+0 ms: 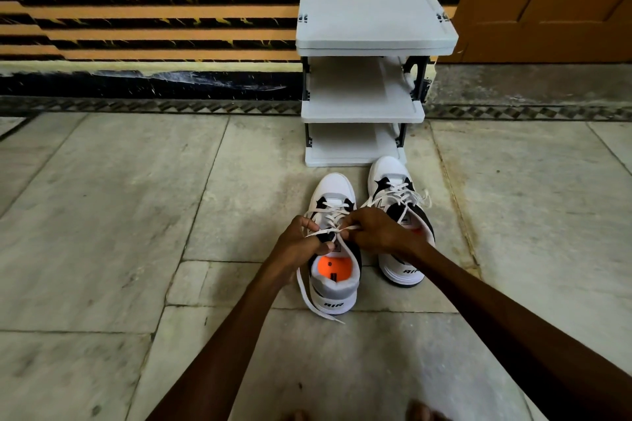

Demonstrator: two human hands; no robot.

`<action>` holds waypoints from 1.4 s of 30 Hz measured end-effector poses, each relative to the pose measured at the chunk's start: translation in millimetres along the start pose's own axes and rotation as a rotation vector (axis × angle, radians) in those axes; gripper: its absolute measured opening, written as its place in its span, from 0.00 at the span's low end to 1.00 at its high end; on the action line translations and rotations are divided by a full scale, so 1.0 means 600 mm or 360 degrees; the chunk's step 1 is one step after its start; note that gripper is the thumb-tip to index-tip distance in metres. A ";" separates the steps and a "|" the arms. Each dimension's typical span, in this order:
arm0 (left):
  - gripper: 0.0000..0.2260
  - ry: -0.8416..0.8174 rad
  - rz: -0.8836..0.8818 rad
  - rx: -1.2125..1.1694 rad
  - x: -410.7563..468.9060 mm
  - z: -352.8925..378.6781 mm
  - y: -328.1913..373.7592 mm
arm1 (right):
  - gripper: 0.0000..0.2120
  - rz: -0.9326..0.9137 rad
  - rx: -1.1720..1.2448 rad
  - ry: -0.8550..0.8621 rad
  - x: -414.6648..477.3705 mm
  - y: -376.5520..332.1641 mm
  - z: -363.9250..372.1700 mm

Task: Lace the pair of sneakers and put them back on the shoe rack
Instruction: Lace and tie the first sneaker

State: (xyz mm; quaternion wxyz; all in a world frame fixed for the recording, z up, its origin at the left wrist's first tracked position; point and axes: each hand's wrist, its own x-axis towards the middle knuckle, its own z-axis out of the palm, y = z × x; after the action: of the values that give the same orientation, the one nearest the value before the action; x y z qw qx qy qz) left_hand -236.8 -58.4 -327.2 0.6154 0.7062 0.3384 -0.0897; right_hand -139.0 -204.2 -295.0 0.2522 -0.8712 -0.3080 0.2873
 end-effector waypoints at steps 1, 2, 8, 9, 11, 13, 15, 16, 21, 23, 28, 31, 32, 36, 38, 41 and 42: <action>0.18 0.0021 0.0002 0.0025 0.001 0.001 -0.001 | 0.09 0.0002 0.0015 -0.0005 -0.001 -0.001 0.002; 0.18 0.0042 0.0006 0.0049 0.001 0.003 0.000 | 0.09 -0.0004 0.0028 0.0001 -0.003 -0.003 0.004; 0.17 0.0130 -0.0010 0.0103 0.005 0.010 0.002 | 0.09 -0.0042 0.0084 0.0005 -0.007 -0.014 0.006; 0.17 0.0139 -0.0007 0.0113 0.004 0.011 0.003 | 0.07 -0.0026 0.0128 -0.0009 -0.006 -0.013 0.005; 0.18 0.0149 -0.0006 0.0131 0.003 0.011 0.004 | 0.05 0.0007 0.0219 -0.0035 -0.001 -0.016 0.005; 0.17 0.0148 -0.0004 0.0172 0.001 0.010 0.007 | 0.06 0.0032 0.0231 -0.0049 0.004 -0.022 0.006; 0.16 0.0141 -0.0004 0.0192 0.002 0.006 0.009 | 0.09 0.0054 0.0130 -0.0045 0.006 -0.030 0.006; 0.16 0.0129 -0.0009 0.0183 0.002 0.005 0.010 | 0.11 0.0060 0.0075 -0.0042 0.006 -0.033 0.005; 0.19 -0.0041 -0.0016 0.0149 0.003 -0.003 0.016 | 0.06 0.0141 0.0238 0.0158 0.004 -0.021 -0.005; 0.16 -0.0096 0.0032 0.0127 0.004 -0.012 0.018 | 0.08 0.0174 0.0324 0.0227 0.001 -0.010 -0.008; 0.05 0.0032 0.0165 0.0092 -0.001 -0.030 0.031 | 0.06 0.0136 0.0160 0.0462 -0.010 0.000 -0.009; 0.04 0.0245 0.0194 0.0211 0.002 -0.034 0.031 | 0.06 0.0145 0.0042 0.0568 -0.019 0.000 -0.009; 0.04 0.0277 0.0192 0.0273 0.001 -0.033 0.033 | 0.06 0.0150 -0.0001 0.0582 -0.022 0.000 -0.008; 0.03 0.0416 0.0240 0.0561 -0.006 -0.025 0.037 | 0.11 0.0232 -0.0257 0.0647 -0.030 -0.004 0.003; 0.04 0.0473 0.0246 0.0661 -0.008 -0.023 0.039 | 0.12 0.0269 -0.0431 0.0648 -0.031 -0.004 0.006; 0.08 0.0488 0.0278 0.0787 -0.010 -0.022 0.039 | 0.10 0.0261 -0.0492 0.0534 -0.033 0.001 0.010; 0.10 0.0461 0.0280 0.0829 -0.013 -0.020 0.039 | 0.09 0.0242 -0.0479 0.0502 -0.034 0.006 0.011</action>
State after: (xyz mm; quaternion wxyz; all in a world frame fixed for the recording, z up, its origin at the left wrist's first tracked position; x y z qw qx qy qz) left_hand -232.4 -50.2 -301.4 0.3646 0.8721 0.3258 -0.0181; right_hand -155.3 -218.6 -294.8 0.1420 -0.9538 -0.2378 0.1166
